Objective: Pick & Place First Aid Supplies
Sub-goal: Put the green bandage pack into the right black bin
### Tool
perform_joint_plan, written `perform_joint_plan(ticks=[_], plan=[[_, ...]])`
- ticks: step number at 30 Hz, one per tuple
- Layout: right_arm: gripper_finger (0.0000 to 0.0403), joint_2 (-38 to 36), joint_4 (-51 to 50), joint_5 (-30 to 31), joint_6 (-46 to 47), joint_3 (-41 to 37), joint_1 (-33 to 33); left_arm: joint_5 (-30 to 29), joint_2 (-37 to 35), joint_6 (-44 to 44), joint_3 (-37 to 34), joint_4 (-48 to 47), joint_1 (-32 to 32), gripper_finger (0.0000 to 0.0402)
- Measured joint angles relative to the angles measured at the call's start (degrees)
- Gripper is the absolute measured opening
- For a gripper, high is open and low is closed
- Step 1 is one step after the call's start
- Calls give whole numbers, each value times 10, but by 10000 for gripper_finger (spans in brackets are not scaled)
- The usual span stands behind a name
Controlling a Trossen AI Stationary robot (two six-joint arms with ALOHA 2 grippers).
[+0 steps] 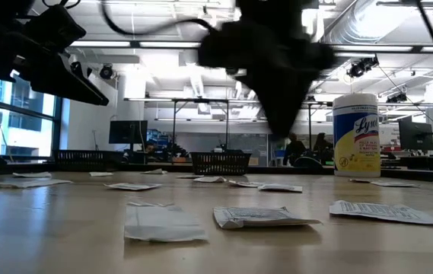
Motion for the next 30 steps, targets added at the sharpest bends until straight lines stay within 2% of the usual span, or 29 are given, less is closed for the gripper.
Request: perform_joint_plan(ticks=[5,8,11,15,19,23,27,30], plan=[[117,-50,22,-1,109,-75,59,11,0,-7,0,5,0,121],[117,-80,61,47,150,-116,91,30,0,-16,0,18,0,121],[117,-111,116,121,161,-153,119,50,0,-76,14,-9,0,121],[117,-137,220,193,109,-212,144,84,0,-181,58,-102,-14,121],[117,-160,306,213,32,-263,149,114,1,-274,120,-229,-56,106],[117,-171,349,226,-18,-303,141,152,24,-351,163,-265,-130,80],[117,-174,357,249,-60,-311,130,118,79,-316,168,-253,-202,57],[117,-174,378,261,-94,-311,126,72,137,-290,167,-254,-231,53]])
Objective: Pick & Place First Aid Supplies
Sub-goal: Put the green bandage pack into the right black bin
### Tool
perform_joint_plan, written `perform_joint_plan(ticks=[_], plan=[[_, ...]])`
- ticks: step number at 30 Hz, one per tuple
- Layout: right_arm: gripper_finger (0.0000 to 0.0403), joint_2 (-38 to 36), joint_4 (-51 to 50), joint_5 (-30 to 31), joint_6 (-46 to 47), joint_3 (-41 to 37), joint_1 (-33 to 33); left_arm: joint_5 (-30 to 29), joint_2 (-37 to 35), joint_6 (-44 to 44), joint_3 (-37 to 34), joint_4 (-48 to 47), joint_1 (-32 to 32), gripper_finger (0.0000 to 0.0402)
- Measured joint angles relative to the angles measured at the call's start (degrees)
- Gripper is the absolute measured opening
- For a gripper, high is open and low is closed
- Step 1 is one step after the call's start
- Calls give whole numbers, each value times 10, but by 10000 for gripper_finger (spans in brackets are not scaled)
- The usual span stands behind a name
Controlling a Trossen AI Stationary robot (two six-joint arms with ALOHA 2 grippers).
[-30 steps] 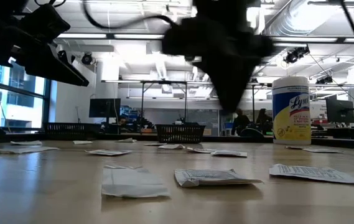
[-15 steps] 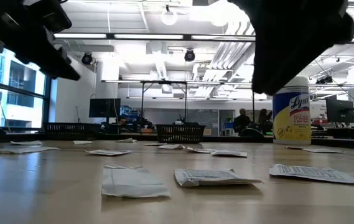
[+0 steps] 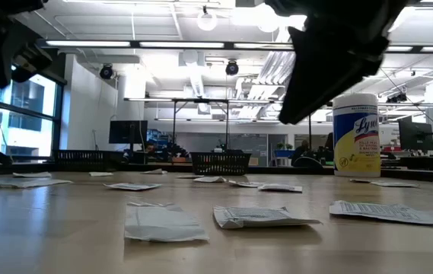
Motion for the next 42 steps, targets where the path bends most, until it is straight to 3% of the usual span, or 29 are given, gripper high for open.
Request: perform_joint_plan(ticks=[4,9,13,17,29,42], plan=[[117,-1,36,6,-41,1,1,-14,79,1,0,-2,-1,73],[117,-1,81,8,-71,2,6,-43,151,7,-3,2,-1,128],[117,-1,107,8,-76,2,6,-56,168,17,-21,15,-1,160],[117,-1,118,8,-79,2,6,-61,167,20,-42,48,-1,164],[117,-1,128,11,-91,2,4,-46,166,29,-109,151,43,119],[117,-1,137,11,-106,2,4,-38,167,29,-120,183,51,5]])
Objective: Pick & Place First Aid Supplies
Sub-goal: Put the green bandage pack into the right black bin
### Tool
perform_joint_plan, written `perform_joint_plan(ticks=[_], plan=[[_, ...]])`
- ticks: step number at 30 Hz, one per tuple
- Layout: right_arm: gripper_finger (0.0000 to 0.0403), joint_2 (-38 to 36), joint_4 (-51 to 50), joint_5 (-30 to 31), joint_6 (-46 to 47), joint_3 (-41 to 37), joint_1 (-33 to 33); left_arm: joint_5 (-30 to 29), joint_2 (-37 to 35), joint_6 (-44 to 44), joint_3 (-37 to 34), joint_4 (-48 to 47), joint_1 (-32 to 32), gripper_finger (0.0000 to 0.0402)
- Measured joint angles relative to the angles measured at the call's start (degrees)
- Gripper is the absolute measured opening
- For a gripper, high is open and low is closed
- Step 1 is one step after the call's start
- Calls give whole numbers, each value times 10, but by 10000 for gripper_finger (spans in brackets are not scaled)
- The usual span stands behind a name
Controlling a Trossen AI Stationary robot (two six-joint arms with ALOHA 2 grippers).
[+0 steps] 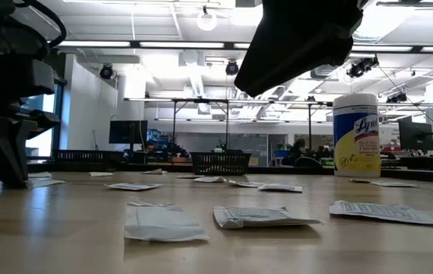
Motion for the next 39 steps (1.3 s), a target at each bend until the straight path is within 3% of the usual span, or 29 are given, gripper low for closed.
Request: perform_joint_plan(ticks=[8,12,20,24,28,33,39], plan=[[117,0,0,0,-1,0,0,-4,1,34,51,13,2,3],[117,0,-2,0,-1,0,5,9,1,80,102,13,36,1],[117,-15,-4,14,3,0,28,19,11,165,206,26,221,1],[117,-18,-7,26,1,0,36,80,49,227,260,67,326,1],[117,-21,-6,28,1,0,39,124,122,178,330,77,421,1],[117,-21,-9,28,-10,0,39,84,224,146,435,83,486,1],[117,-21,-10,24,-12,0,39,3,336,28,543,37,540,1]])
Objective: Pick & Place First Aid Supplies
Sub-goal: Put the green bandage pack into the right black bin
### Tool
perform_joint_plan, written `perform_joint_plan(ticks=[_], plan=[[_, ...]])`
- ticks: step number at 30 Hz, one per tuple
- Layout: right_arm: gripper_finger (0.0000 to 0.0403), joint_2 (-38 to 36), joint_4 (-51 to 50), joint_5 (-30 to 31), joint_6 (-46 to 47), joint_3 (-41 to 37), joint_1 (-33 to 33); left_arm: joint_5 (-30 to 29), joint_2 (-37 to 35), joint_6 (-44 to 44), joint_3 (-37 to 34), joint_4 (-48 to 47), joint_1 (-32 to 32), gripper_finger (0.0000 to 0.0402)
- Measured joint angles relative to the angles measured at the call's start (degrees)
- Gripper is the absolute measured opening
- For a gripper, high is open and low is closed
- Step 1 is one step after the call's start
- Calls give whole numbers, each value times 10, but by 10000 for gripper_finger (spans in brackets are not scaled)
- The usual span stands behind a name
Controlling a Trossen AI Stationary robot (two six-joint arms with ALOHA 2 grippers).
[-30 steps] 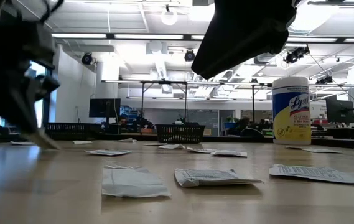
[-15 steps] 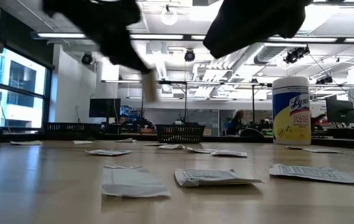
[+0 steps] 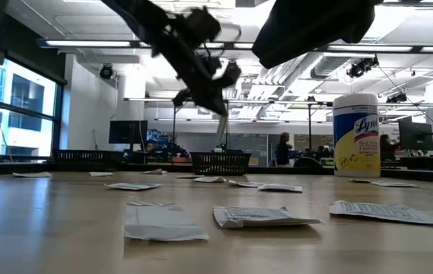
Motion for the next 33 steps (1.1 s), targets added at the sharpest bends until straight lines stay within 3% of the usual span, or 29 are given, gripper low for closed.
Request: perform_joint_plan(ticks=[8,12,22,28,33], plan=[[117,0,-1,4,0,0,23,-10,66,-98,16,-36,45,1],[117,0,0,16,-1,0,32,-8,76,-106,16,-33,59,7],[117,0,7,15,1,0,25,16,81,-90,16,4,61,127],[117,0,8,12,1,0,26,101,26,-49,15,-9,65,157],[117,0,8,1,2,0,27,107,-59,25,13,-129,28,158]])
